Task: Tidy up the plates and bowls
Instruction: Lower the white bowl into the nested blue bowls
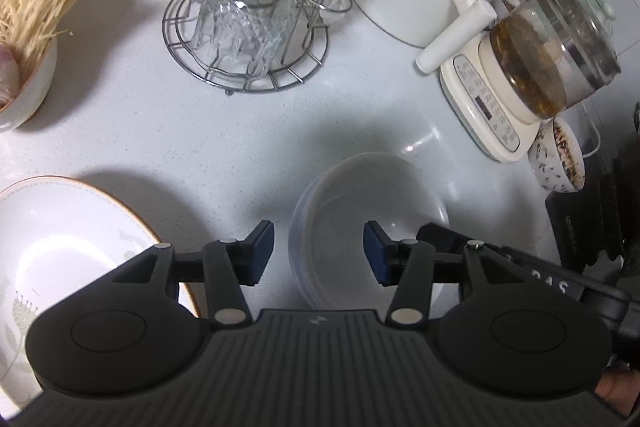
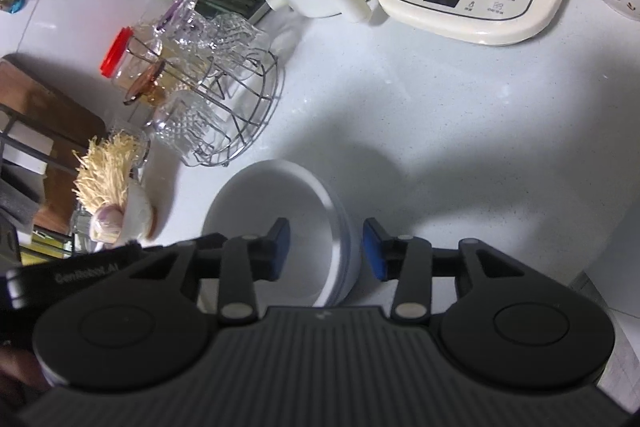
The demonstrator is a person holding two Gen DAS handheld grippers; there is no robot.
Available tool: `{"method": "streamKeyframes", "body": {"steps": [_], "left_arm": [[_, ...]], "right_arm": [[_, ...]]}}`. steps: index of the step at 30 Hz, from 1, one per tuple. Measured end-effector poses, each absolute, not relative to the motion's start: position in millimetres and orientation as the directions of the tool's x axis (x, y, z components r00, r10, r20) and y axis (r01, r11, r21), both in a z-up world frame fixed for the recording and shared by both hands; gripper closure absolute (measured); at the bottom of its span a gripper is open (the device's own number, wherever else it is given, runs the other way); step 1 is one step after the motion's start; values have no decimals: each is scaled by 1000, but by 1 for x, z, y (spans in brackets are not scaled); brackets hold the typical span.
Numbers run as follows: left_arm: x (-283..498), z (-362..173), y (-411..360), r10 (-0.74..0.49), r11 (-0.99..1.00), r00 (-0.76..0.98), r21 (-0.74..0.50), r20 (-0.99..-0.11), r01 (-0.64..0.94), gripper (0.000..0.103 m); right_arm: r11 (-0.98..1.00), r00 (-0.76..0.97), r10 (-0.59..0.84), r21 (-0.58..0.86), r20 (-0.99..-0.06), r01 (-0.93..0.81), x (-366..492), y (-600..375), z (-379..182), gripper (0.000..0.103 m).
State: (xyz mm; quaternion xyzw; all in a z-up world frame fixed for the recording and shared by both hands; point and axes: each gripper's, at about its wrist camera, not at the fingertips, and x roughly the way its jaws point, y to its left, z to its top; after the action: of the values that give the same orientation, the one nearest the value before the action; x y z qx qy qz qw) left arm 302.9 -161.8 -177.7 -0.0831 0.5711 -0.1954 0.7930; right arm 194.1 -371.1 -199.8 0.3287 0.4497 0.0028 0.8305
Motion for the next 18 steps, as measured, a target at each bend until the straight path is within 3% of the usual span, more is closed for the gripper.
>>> {"method": "streamKeyframes", "body": {"steps": [6, 12, 18], "left_arm": [[304, -195, -169, -395, 914, 246, -353, -885, 199, 49], [305, -206, -172, -383, 921, 238, -351, -892, 167, 66], [306, -215, -171, -371, 928, 243, -348, -896, 134, 82]], "right_arm": [[773, 564, 336, 563, -754, 292, 203, -374, -214, 62], [773, 533, 378, 575, -757, 269, 210, -374, -222, 75], [778, 501, 392, 569, -772, 268, 213, -377, -231, 78]]}}
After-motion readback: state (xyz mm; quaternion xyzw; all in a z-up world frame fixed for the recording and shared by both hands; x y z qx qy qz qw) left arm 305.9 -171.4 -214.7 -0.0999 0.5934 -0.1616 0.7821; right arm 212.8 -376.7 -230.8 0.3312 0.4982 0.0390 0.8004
